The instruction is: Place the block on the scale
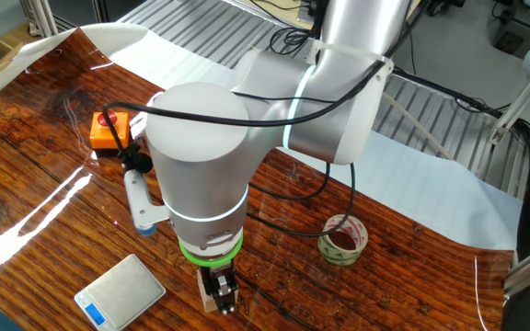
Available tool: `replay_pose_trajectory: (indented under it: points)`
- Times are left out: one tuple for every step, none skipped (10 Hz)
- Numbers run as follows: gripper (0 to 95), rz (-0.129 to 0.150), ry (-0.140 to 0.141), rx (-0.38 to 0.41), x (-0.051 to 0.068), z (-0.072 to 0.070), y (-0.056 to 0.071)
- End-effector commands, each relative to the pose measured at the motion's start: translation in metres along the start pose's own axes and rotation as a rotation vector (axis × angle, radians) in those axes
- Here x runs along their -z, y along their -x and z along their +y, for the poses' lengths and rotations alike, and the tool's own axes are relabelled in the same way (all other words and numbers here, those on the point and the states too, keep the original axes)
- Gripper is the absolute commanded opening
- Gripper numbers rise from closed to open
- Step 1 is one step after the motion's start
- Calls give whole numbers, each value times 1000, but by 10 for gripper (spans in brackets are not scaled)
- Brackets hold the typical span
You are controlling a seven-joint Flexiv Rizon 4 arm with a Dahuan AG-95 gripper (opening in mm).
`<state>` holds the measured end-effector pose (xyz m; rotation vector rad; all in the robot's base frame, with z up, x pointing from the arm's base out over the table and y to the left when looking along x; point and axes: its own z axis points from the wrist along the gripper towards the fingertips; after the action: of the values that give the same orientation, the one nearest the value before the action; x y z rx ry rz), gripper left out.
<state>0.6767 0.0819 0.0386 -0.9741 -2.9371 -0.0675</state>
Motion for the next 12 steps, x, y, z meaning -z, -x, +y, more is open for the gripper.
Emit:
replay_pose_trajectory:
  points:
    - [380,0,1,8,0,0,0]
    - [190,2,4,16,0,0,0]
    - [190,4,7,20,1,0,0]
    - [0,11,17,28,1,0,0]
    - [0,14,21,31,1,-1,0]
    - [0,14,21,33,2,-1,0]
    - [0,18,20,51,9,-1,-1]
    - [0,24,22,68,14,-2,-1]
    - [0,29,23,90,21,-3,-2]
    - [0,27,24,121,26,-4,-2]
    - [0,24,21,144,28,-4,-2]
    - [0,20,16,192,31,-4,-2]
